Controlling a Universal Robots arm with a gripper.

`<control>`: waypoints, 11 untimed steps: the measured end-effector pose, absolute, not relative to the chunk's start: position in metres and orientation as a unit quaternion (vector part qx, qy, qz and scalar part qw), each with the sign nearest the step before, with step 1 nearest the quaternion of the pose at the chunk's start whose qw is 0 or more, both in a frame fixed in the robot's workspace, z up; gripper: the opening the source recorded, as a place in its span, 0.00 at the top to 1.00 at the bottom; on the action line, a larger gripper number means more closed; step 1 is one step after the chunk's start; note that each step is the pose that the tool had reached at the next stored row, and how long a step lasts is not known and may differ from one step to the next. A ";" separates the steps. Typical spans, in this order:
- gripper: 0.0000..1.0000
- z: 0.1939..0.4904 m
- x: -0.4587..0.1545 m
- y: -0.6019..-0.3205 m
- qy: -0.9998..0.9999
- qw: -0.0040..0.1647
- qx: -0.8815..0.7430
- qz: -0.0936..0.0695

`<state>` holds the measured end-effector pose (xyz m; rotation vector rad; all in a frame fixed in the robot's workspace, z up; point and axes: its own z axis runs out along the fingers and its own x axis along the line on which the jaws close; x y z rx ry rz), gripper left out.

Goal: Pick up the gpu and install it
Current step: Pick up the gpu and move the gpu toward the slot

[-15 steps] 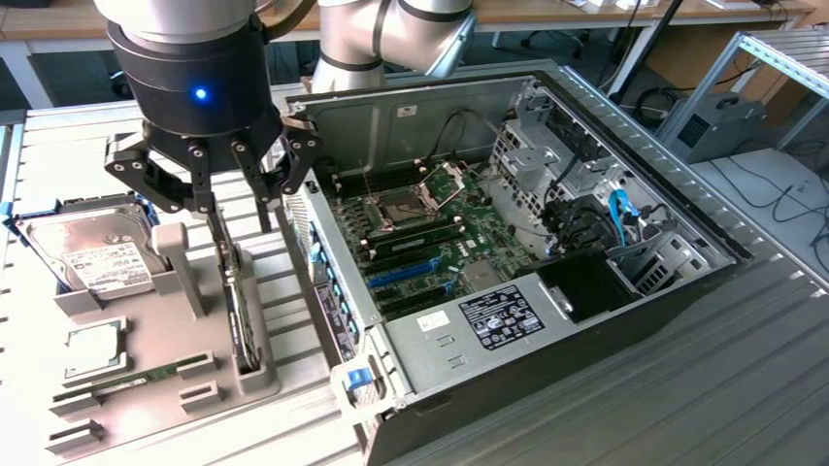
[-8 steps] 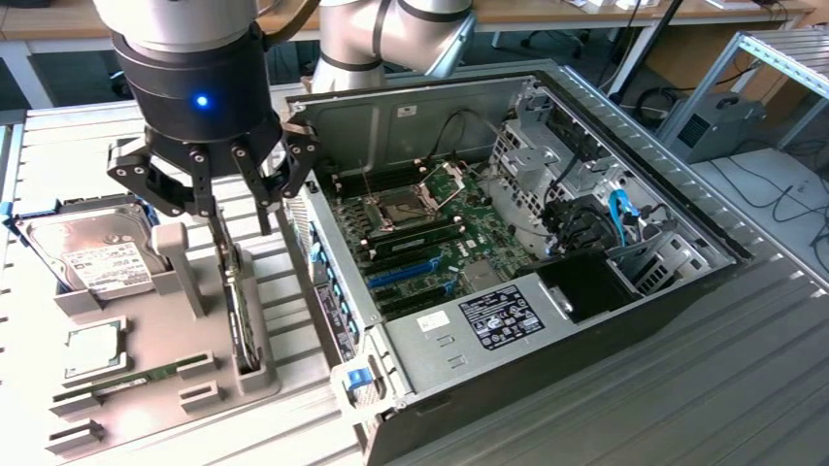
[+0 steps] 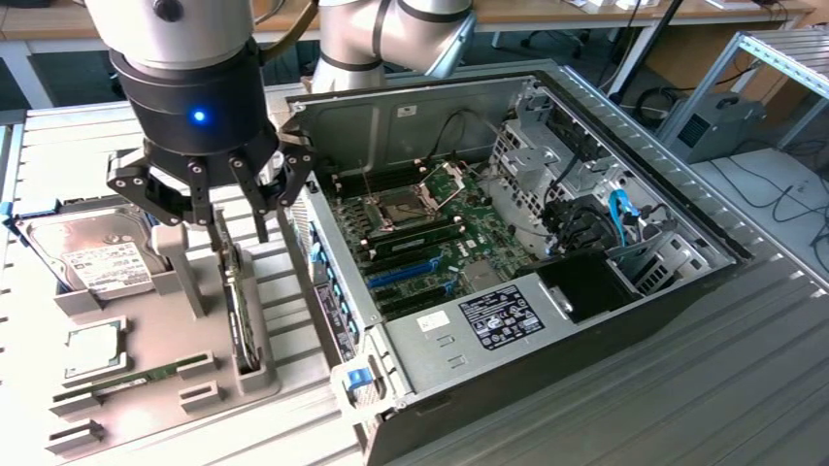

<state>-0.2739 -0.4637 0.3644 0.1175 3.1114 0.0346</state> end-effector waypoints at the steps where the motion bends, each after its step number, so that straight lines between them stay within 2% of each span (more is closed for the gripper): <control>1: 0.58 0.364 -0.274 -0.464 0.999 0.014 0.038 0.011; 11: 0.58 0.354 -0.275 -0.464 0.999 0.014 0.038 0.011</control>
